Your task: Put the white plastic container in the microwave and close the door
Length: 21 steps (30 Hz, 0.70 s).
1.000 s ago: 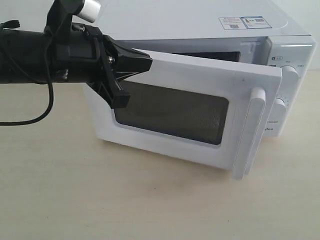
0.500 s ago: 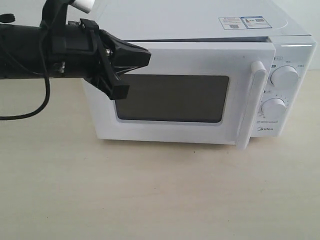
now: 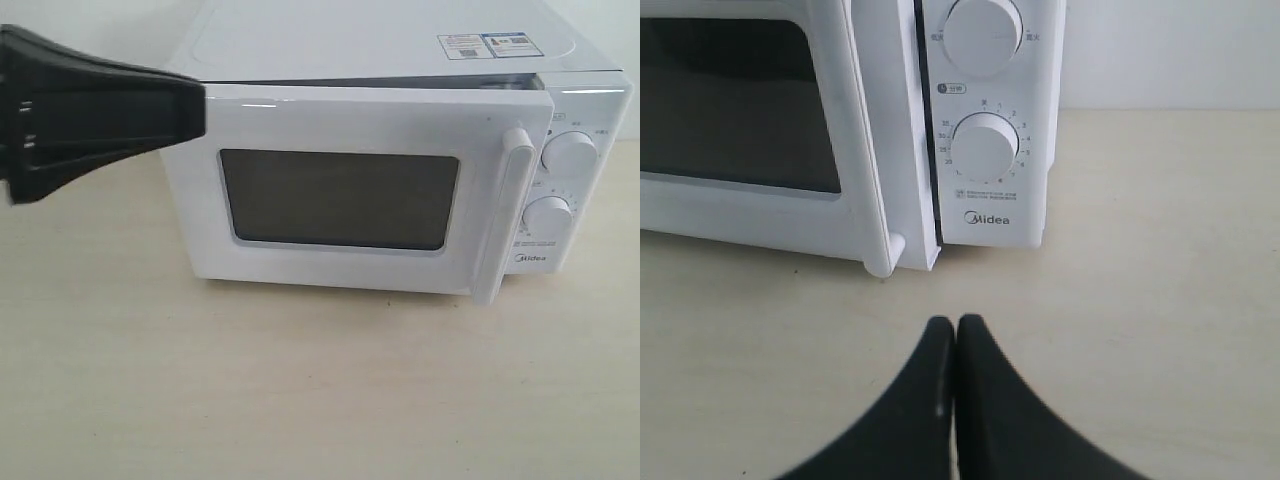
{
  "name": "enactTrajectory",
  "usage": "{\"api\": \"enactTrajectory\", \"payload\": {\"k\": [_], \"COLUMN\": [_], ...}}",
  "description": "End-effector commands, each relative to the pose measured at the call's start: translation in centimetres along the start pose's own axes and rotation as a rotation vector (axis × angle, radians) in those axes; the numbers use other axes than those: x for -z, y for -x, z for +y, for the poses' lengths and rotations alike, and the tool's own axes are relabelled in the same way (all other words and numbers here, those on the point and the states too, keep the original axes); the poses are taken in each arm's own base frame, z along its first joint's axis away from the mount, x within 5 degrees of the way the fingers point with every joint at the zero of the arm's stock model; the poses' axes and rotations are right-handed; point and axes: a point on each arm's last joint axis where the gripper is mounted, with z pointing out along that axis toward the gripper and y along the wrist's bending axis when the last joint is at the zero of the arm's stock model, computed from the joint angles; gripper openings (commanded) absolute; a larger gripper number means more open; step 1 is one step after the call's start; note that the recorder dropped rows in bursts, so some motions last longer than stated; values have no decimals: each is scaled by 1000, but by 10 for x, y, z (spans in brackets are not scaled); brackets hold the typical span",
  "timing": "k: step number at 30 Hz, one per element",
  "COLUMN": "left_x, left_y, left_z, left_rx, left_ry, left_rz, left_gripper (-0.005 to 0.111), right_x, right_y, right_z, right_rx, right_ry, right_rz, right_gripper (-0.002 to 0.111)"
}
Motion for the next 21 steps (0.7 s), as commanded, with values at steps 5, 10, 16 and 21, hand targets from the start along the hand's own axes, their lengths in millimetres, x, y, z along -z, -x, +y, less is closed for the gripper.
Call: {"api": "enactTrajectory", "payload": {"k": [5, 10, 16, 21], "left_x": [82, 111, 126, 132], "left_y": [-20, -38, -54, -65], "left_z": [-67, -90, -102, -107], "left_rx": [-100, -140, -182, -194], "left_ry": [-15, -32, -39, -41], "left_rz": [-286, -392, -451, -475], "left_gripper": [4, 4, 4, 4], "right_x": [0, 0, 1, 2], "right_y": [1, 1, 9, 17], "right_z": [0, 0, -2, 0], "right_rx": [6, 6, 148, 146], "right_ry": [-6, -6, -27, -19], "right_rz": [-14, -14, -97, -189], "right_gripper": [0, 0, 0, 0]}}
